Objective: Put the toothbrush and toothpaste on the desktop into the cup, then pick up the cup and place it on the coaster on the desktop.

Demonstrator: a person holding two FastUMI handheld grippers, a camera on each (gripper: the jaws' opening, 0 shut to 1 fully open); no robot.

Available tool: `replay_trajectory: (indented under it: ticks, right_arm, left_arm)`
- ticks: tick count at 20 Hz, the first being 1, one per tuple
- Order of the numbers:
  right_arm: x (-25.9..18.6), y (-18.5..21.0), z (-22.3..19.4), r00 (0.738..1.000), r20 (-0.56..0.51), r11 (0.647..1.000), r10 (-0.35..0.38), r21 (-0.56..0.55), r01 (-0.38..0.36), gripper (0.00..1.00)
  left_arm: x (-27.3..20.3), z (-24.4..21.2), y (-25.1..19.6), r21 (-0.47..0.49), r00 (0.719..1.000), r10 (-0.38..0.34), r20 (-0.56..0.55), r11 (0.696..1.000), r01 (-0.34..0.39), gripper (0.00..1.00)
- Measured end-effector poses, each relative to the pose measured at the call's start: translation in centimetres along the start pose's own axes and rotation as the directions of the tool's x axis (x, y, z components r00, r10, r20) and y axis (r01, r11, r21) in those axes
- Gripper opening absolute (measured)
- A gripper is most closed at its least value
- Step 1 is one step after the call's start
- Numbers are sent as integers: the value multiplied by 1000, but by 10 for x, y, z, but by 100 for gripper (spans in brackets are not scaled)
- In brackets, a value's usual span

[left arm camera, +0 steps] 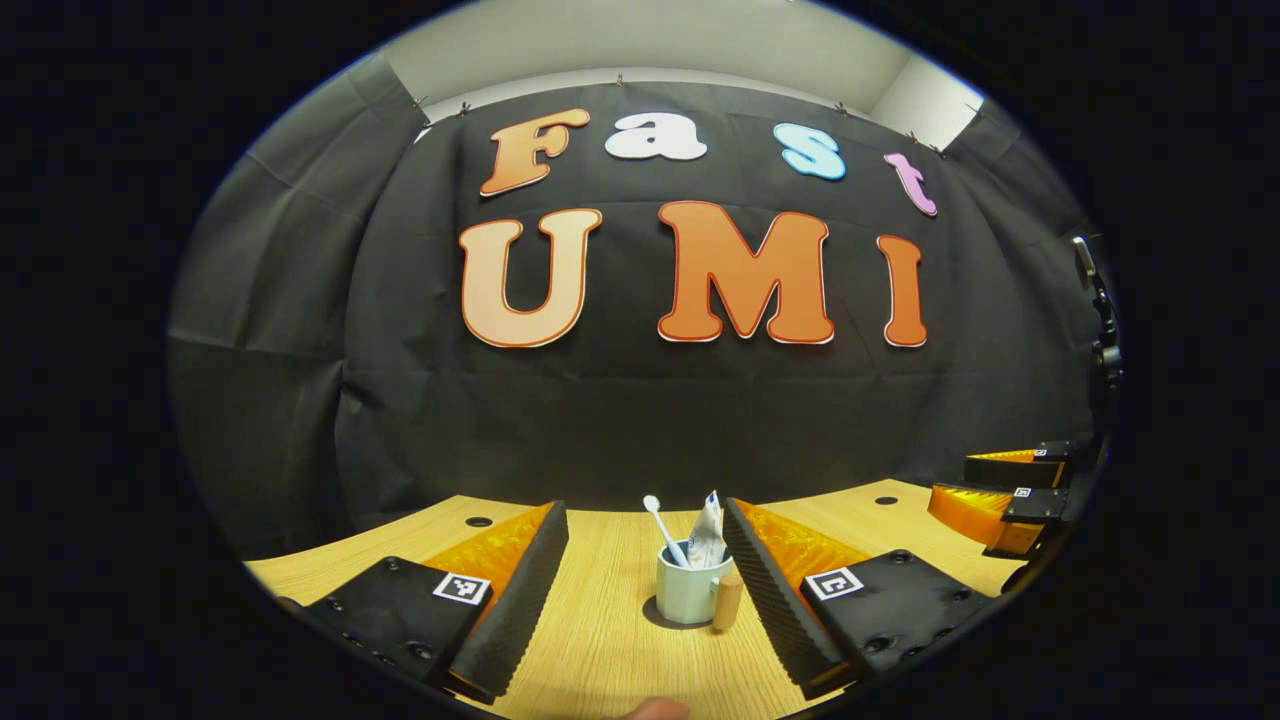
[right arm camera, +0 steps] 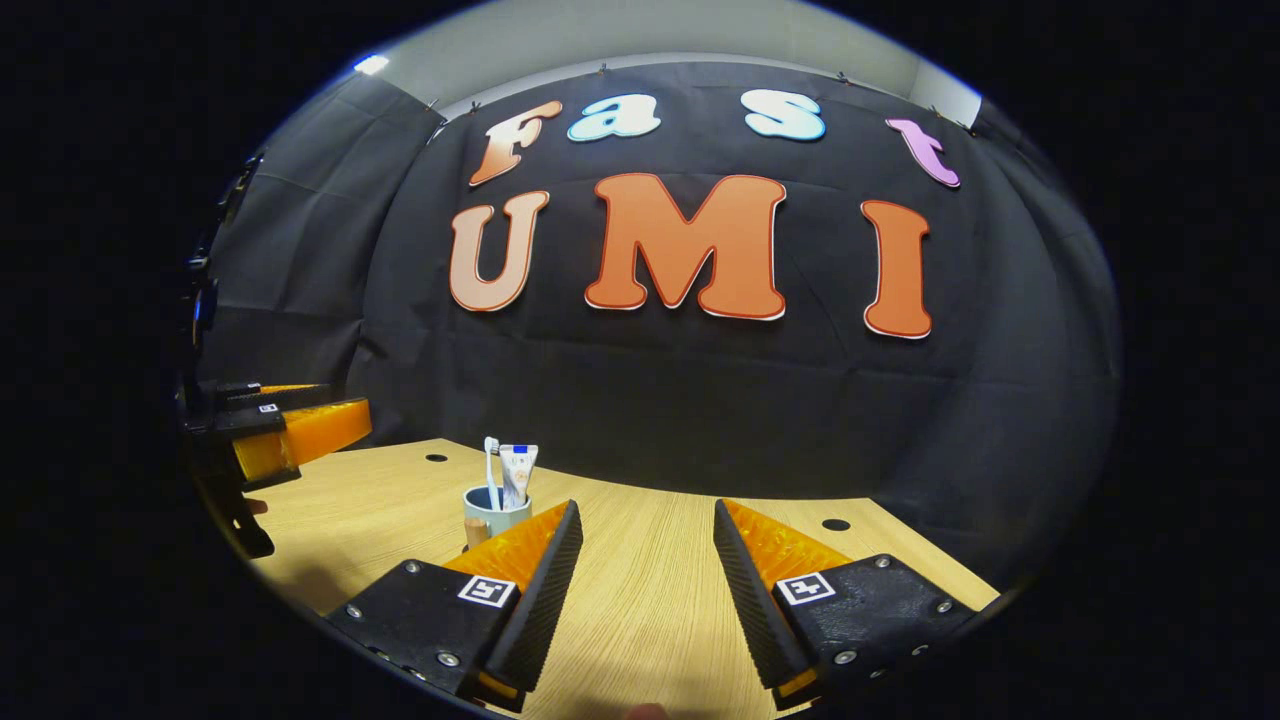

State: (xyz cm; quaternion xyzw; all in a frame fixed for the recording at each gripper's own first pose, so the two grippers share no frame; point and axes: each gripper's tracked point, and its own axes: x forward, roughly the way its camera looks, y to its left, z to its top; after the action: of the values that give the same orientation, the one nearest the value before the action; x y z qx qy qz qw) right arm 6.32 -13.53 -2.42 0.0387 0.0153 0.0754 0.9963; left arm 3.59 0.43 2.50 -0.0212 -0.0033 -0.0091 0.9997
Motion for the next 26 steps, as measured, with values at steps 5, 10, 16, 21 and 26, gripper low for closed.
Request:
replay_trajectory:
  ticks: [5,10,16,21,26]
  right_arm:
    - [-1,-2,0,1000,-1,1000,-5,4,5,80]
    - [-1,0,2,1000,-4,1000,9,20,-9,80]
    - [-3,-2,5,1000,7,1000,-1,2,1,80]
    - [-4,-5,5,1000,9,1000,-15,-18,15,80]
    - [-7,-10,8,999,19,1000,-29,-3,30,80]
  left_arm:
    - [0,-3,-5,-19,1000,-16,-17,1000,15,99]
    - [-1,1,-6,-10,1000,-13,-10,1000,13,100]
    - [-3,1,-4,7,1000,-9,-10,1000,9,100]
    - [-5,0,-1,10,1000,4,-8,1000,-4,100]
    - [-5,6,2,-4,1000,16,12,1000,-16,95]
